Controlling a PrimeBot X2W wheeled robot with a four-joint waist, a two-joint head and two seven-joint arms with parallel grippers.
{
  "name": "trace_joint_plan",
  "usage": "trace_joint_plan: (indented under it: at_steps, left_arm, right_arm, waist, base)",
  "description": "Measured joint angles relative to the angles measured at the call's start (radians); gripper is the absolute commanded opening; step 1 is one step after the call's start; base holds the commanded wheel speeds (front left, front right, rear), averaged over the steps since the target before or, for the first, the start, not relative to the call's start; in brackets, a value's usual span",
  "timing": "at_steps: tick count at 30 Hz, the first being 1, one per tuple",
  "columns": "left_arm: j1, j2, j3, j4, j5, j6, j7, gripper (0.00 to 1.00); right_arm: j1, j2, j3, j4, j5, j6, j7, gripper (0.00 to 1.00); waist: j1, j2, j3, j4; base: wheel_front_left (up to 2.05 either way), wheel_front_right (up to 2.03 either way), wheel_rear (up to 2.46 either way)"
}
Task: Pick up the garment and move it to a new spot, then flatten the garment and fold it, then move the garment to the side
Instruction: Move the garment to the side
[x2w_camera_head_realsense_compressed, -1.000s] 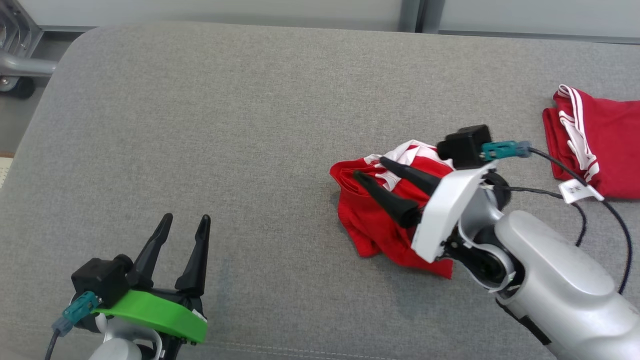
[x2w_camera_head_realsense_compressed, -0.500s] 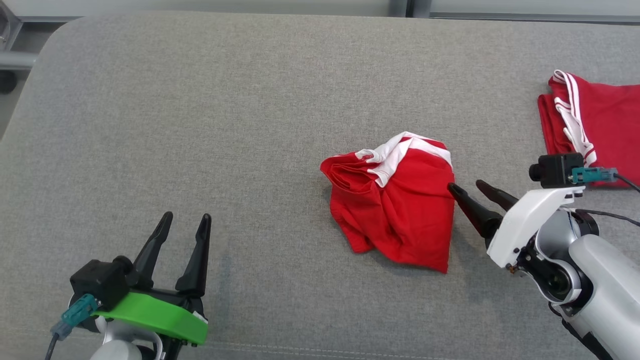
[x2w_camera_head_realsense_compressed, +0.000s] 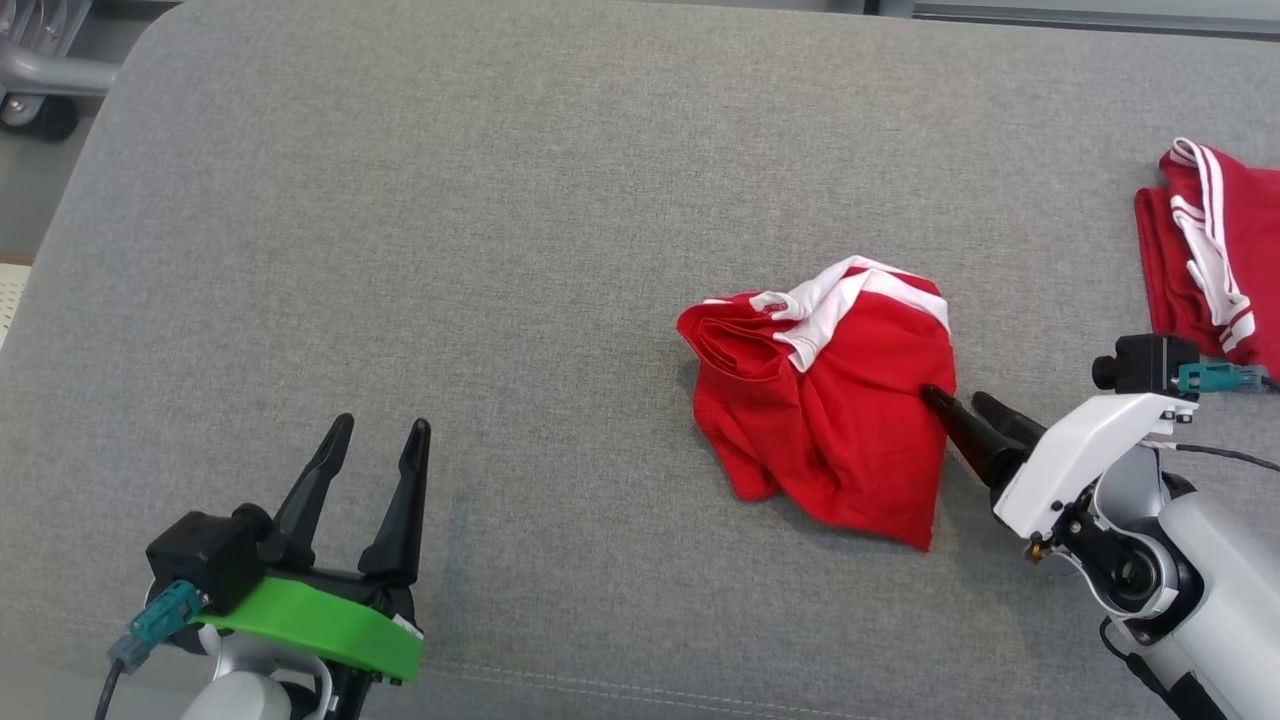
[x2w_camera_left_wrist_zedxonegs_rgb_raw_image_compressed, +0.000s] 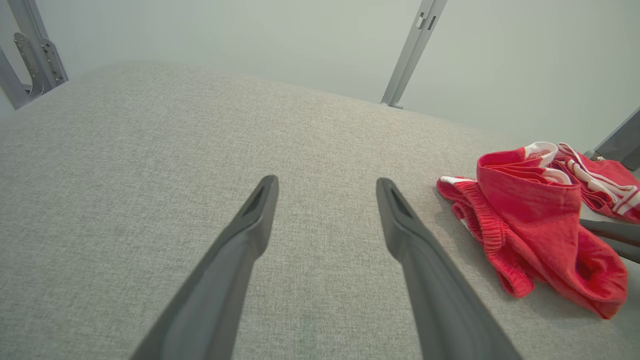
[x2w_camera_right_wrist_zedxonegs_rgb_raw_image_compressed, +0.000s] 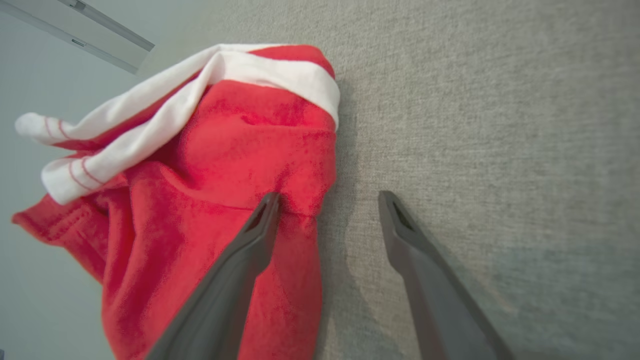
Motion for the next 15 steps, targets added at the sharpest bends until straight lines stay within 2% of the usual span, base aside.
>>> trace_joint_plan:
  at_steps: [6,12,13,15]
  left_arm:
    - [-0.013,-0.006,0.003,0.002,0.007,-0.008,0.0,1.0]
    - [-0.013,-0.019,0.004,0.01,0.015,-0.009,0.0,1.0]
    - [-0.013,-0.021,0.004,0.013,0.015,-0.009,0.0,1.0]
    - [-0.013,-0.025,0.004,0.024,0.015,-0.011,0.0,1.0]
  right_arm:
    - [-0.002,0.027,-0.013,0.02,0.043,0.005,0.007,1.0]
    - [-0.025,0.022,0.007,0.028,0.046,0.04,0.054,1.0]
    - [-0.028,0.02,0.01,0.029,0.046,0.047,0.059,0.65]
    - [-0.03,0.009,0.017,0.031,0.046,0.064,0.076,0.09]
  waist:
    - [0.0,0.0,0.012,0.018]
    - [0.0,0.0,0.014,0.029]
    - [0.0,0.0,0.014,0.031]
    - [-0.0001,0.0,0.009,0.034]
  base:
    - [0.0,0.0,0.0]
    - [0.0,0.0,0.0]
    - [0.0,0.0,0.0]
    - [0.0,0.0,0.0]
